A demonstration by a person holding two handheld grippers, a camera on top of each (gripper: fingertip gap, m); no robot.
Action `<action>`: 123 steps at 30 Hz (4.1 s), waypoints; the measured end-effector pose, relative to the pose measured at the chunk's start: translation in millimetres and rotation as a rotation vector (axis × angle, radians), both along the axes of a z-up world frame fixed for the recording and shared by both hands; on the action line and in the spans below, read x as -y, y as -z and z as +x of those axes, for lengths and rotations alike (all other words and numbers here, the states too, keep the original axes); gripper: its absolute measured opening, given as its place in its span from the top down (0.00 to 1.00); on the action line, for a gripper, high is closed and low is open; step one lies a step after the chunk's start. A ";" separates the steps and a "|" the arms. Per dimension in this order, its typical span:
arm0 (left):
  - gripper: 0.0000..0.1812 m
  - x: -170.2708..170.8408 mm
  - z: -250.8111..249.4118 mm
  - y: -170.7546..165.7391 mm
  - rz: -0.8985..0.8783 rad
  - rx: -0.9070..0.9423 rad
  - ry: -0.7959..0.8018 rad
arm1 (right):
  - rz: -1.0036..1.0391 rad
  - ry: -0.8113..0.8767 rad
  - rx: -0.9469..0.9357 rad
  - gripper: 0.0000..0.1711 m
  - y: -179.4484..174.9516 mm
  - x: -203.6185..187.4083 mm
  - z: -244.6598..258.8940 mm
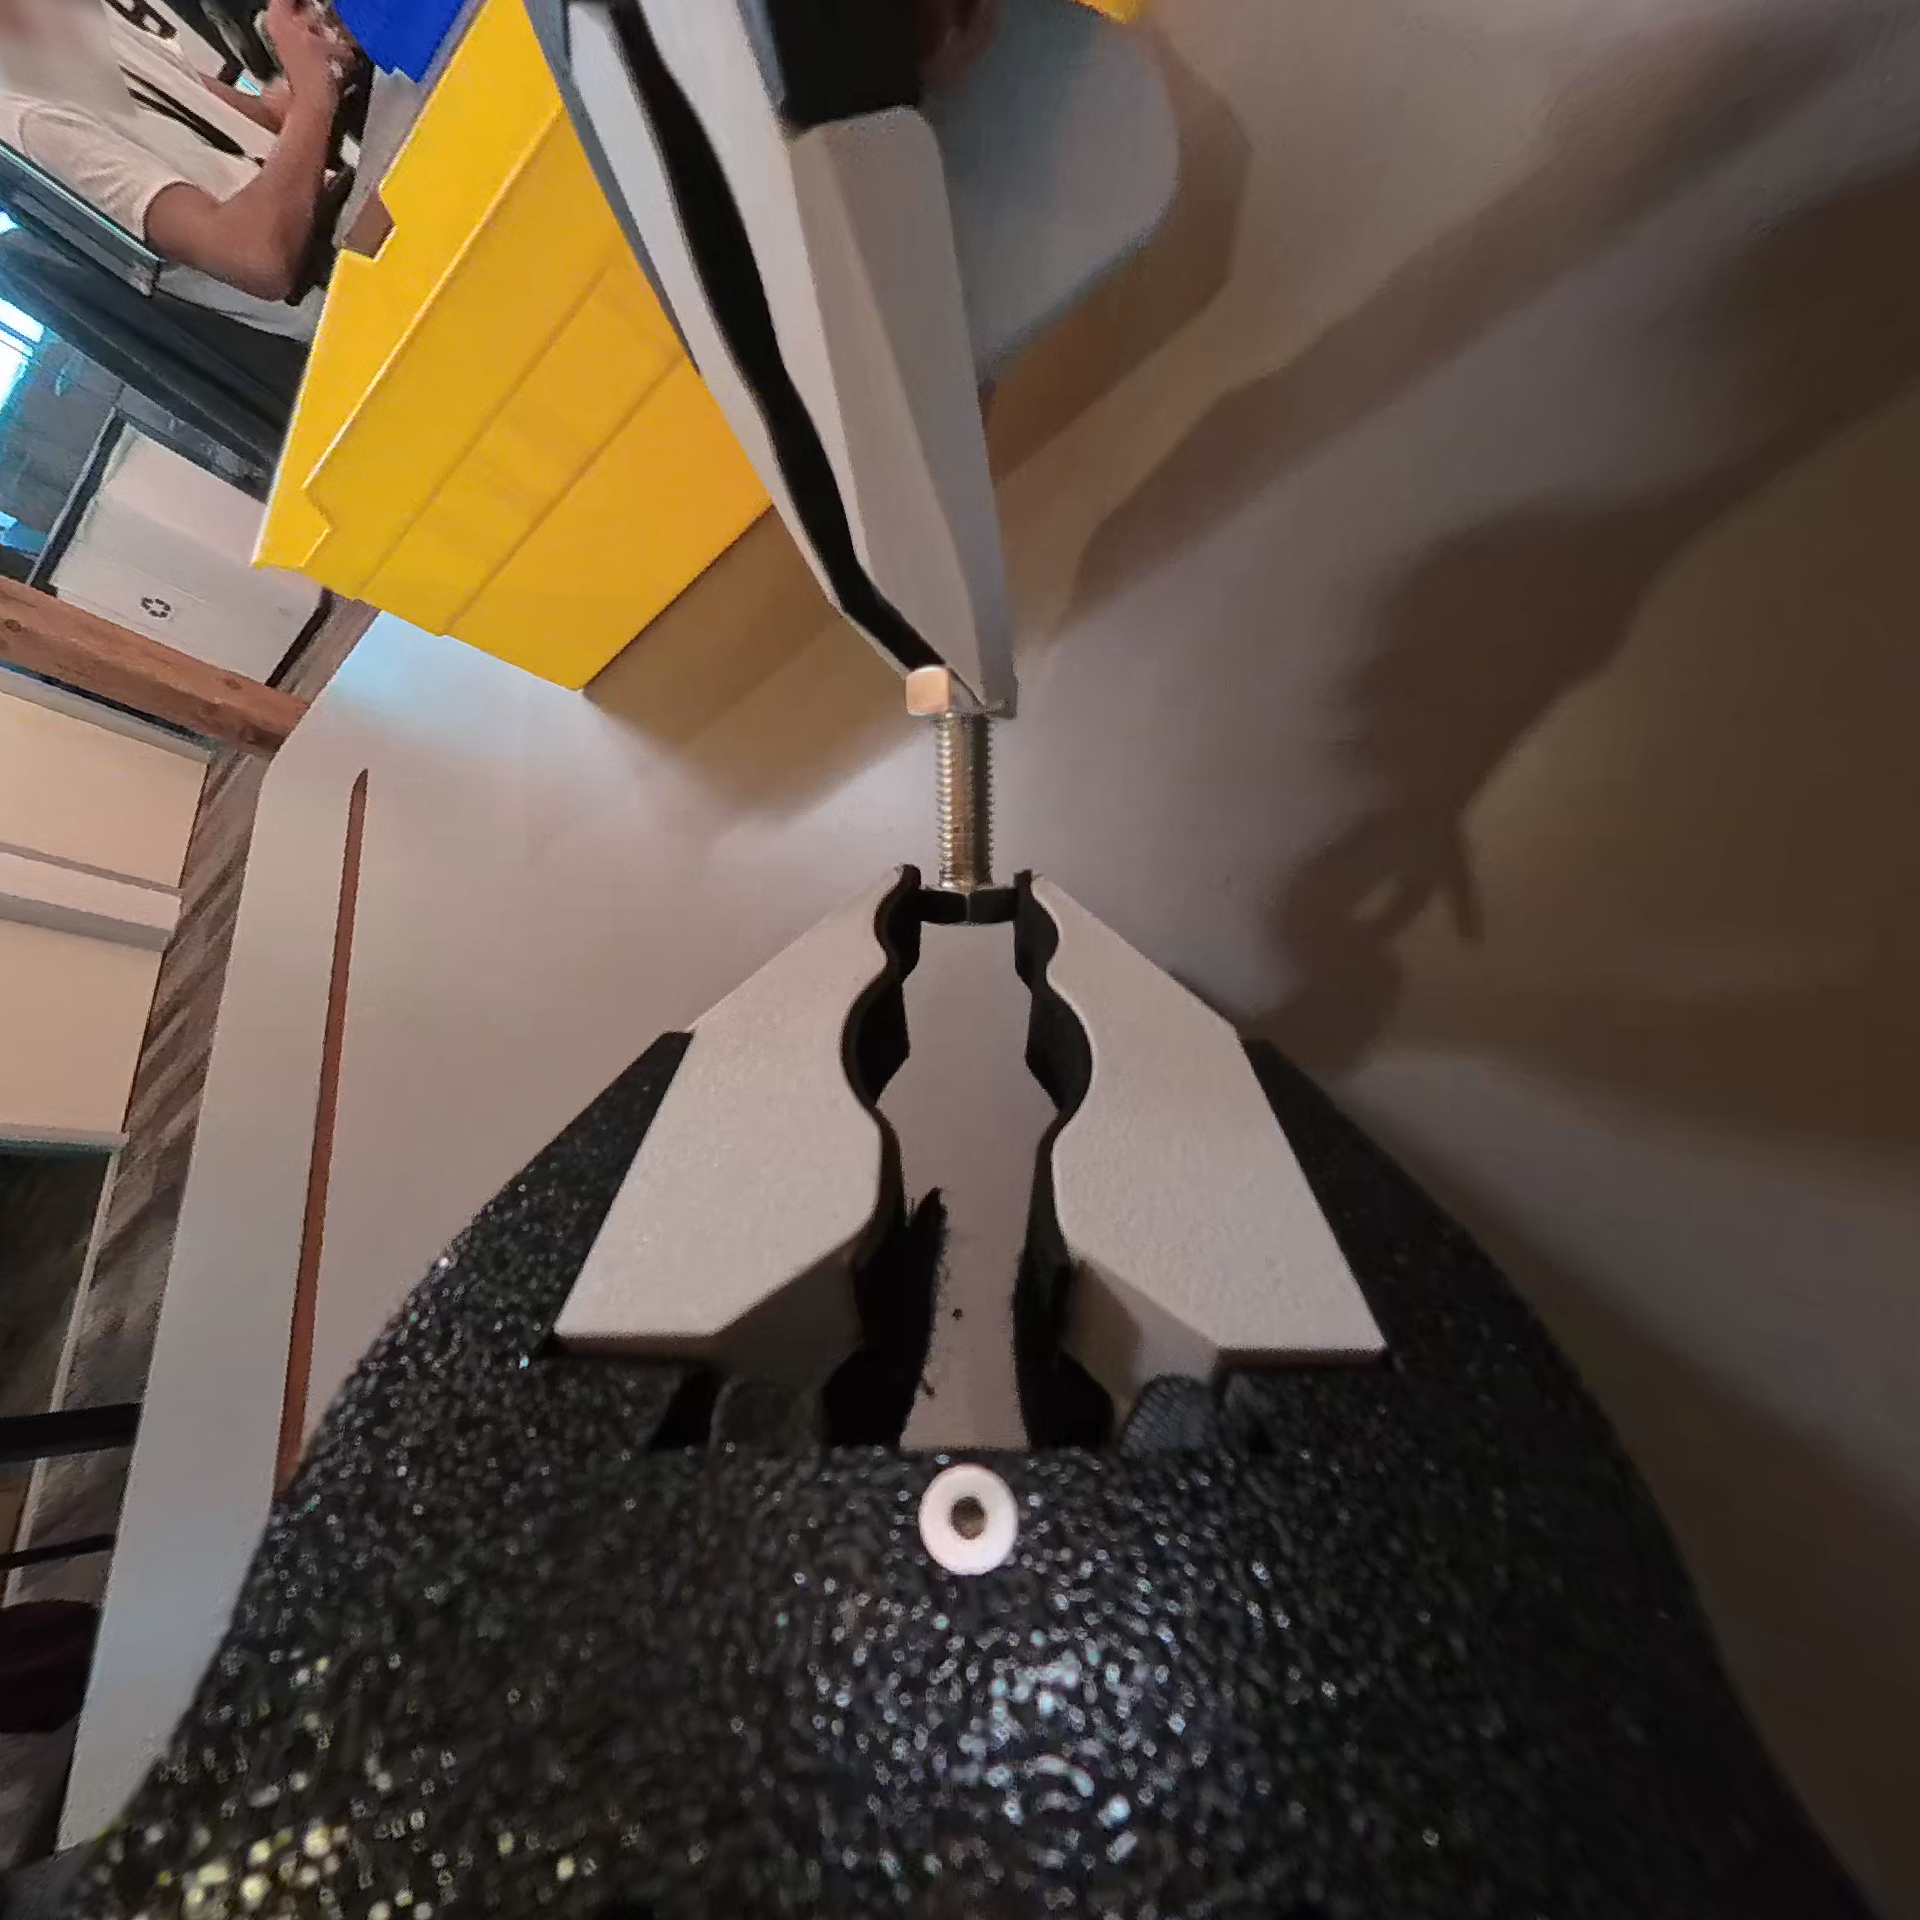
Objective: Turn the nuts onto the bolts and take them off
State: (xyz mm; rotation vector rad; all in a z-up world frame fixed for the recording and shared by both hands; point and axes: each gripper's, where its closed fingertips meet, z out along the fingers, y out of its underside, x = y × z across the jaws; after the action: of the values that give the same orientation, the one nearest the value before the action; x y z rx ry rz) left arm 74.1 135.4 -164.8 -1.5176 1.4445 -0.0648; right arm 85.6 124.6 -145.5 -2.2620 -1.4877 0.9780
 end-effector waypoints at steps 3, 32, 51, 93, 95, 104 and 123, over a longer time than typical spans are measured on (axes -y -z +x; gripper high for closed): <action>0.91 -1.4 -2.7 -2.7 -0.015 0.038 -0.011 | 0.045 0.000 -0.014 0.90 -5.5 -3.3 -2.5; 0.91 1.5 -35.0 -78.3 -0.408 0.867 0.069 | 0.449 -0.109 -1.045 0.52 -104.5 11.4 -80.9; 0.91 2.6 -41.7 -89.0 -0.429 0.966 0.099 | 0.434 -0.134 -1.064 0.52 -104.0 18.2 -79.3; 0.92 13.1 -44.3 -95.3 -0.540 1.026 0.147 | 0.386 -0.093 -1.123 0.64 -102.5 10.0 -74.0; 0.91 18.5 -29.8 -85.9 -0.597 0.962 0.173 | 0.373 -0.103 -1.138 0.64 -103.7 13.9 -75.3; 0.91 12.8 -39.0 -92.1 -0.574 1.026 0.153 | 0.333 -0.129 -1.128 0.64 -98.7 18.9 -79.2; 0.91 13.6 -39.2 -84.2 -0.601 0.988 0.142 | 0.336 -0.119 -1.123 0.65 -94.3 17.9 -83.1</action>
State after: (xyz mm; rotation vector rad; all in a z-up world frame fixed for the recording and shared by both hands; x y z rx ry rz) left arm 34.9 121.8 -80.6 -1.4723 0.7207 -1.2445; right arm 2.5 106.7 -51.2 -1.0214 -1.1047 1.5063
